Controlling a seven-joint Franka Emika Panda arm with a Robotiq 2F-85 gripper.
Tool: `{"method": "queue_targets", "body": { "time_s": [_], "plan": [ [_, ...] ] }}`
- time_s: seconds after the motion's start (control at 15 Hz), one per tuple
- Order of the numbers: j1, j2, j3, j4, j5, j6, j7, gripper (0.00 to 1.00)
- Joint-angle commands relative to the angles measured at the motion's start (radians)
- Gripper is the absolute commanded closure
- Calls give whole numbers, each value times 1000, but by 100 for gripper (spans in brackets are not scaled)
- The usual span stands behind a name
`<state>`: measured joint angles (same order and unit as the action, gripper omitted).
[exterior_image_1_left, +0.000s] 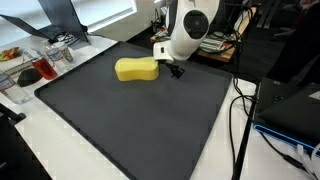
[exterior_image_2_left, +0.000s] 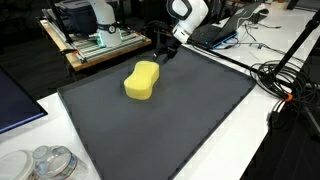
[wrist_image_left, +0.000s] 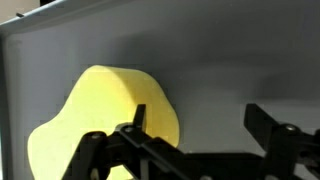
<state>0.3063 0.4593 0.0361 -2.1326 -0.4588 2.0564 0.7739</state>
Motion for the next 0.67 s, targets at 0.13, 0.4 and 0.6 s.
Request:
{"method": "queue_targets", "body": {
  "time_s": [0.13,0.4,0.6],
  "plan": [
    [48,12,-28,27,-127,-74,81,0],
    [22,2,-6,13,-104,-59,61,0],
    [37,21,-21,32,-128,-76,125,0]
  ]
}}
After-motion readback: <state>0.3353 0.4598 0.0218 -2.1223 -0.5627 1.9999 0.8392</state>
